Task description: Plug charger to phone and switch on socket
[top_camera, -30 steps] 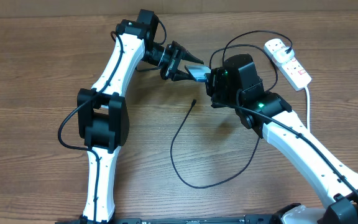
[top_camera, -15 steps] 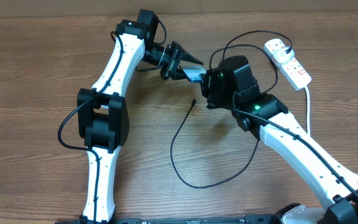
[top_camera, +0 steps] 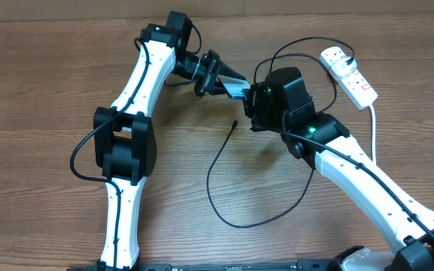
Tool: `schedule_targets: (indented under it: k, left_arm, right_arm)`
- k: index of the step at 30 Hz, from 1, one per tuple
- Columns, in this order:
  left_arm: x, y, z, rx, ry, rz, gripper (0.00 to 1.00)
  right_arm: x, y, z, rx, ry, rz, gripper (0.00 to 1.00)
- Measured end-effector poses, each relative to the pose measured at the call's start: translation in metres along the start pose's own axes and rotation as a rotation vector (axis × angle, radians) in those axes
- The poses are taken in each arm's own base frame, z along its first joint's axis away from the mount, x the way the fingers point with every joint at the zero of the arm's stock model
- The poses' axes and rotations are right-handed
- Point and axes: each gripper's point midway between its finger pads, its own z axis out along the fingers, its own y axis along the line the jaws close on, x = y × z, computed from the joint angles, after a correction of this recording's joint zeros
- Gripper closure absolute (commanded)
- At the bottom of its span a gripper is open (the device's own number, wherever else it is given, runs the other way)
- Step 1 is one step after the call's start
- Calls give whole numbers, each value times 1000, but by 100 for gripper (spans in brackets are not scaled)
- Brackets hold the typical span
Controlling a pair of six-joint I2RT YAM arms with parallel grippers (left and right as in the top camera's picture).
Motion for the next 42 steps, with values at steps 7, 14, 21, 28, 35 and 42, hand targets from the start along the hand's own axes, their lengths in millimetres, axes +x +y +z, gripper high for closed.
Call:
schedule_targets:
  k: [7, 14, 21, 28, 35, 42]
  left_arm:
    - [0, 0, 0, 0, 0, -27, 92]
    - [-1, 1, 0, -5, -7, -39, 96]
    - [-12, 3, -1, -24, -62, -22, 96]
    - [-42, 9, -23, -56, -189, 99, 96]
    - [-60, 26, -57, -114, -240, 394, 96]
    - [-55, 27, -61, -227, -282, 642, 96]
  right_arm:
    - [0, 0, 0, -2, 0, 3, 84]
    - [2, 2, 0, -6, 7, 7, 51]
    - [5, 3, 0, -8, 30, -65, 17]
    - [-17, 14, -3, -20, 29, -318, 0]
    - [-40, -4, -6, 75, 27, -706, 0]
    - [-44, -18, -7, 134, 47, -959, 2]
